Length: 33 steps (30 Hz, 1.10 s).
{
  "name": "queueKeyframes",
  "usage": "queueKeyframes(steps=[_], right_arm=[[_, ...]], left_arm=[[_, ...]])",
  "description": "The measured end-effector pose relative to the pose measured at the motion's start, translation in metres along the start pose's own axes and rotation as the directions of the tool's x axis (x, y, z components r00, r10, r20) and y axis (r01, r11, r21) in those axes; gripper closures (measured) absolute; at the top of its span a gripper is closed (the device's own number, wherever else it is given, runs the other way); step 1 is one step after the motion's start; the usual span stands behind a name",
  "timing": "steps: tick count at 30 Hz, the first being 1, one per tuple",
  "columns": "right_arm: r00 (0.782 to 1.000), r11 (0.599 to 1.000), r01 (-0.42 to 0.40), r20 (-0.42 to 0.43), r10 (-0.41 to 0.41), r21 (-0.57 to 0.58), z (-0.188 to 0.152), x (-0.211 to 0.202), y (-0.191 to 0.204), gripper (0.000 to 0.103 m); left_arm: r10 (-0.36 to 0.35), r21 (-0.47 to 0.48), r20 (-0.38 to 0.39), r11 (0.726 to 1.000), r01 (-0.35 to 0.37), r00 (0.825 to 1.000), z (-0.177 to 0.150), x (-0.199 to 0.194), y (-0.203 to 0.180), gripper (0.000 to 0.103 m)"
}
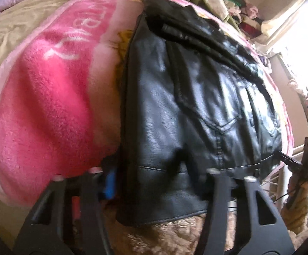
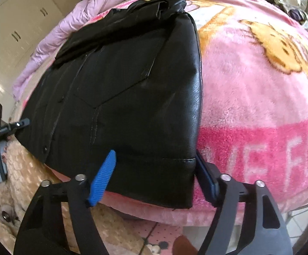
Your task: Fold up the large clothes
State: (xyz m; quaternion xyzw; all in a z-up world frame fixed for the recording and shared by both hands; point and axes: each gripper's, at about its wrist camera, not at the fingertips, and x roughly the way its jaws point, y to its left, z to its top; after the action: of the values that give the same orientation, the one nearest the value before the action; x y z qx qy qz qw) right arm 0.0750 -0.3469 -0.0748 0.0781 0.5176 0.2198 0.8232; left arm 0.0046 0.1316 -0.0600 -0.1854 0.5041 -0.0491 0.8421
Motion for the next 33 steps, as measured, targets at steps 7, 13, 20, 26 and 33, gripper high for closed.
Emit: queueKeyframes(steps=[7,13,20,26,33], right_arm=[[0.975,0.986,-0.167,0.154,0.162,0.021,0.0,-0.039,-0.001,0.088],[0.958,0.978,-0.207,0.199,0.206,-0.012,0.003,-0.071,0.007,0.09],[0.946,0.968,-0.249,0.207,0.248,-0.017,-0.009,-0.109,0.007,0.09],[0.917,0.959,-0.28,0.285,0.278,-0.032,0.008,-0.125,0.011,0.09],[0.86,0.933,-0.361,0.393,0.326,0.015,0.059,-0.126,0.0,0.09]], left_arm=[[-0.107,-0.01,0.082,0.994,0.108,0.991,0.004,-0.033,-0.007,0.098],[-0.186,-0.012,0.143,0.982,0.19,0.972,0.004,-0.057,-0.013,0.099],[-0.283,-0.059,0.182,0.953,0.298,0.942,-0.013,-0.081,-0.004,0.099],[-0.293,-0.064,0.239,0.947,0.316,0.926,0.008,-0.09,-0.007,0.099],[-0.308,-0.072,0.306,0.936,0.345,0.901,0.067,-0.098,-0.016,0.099]])
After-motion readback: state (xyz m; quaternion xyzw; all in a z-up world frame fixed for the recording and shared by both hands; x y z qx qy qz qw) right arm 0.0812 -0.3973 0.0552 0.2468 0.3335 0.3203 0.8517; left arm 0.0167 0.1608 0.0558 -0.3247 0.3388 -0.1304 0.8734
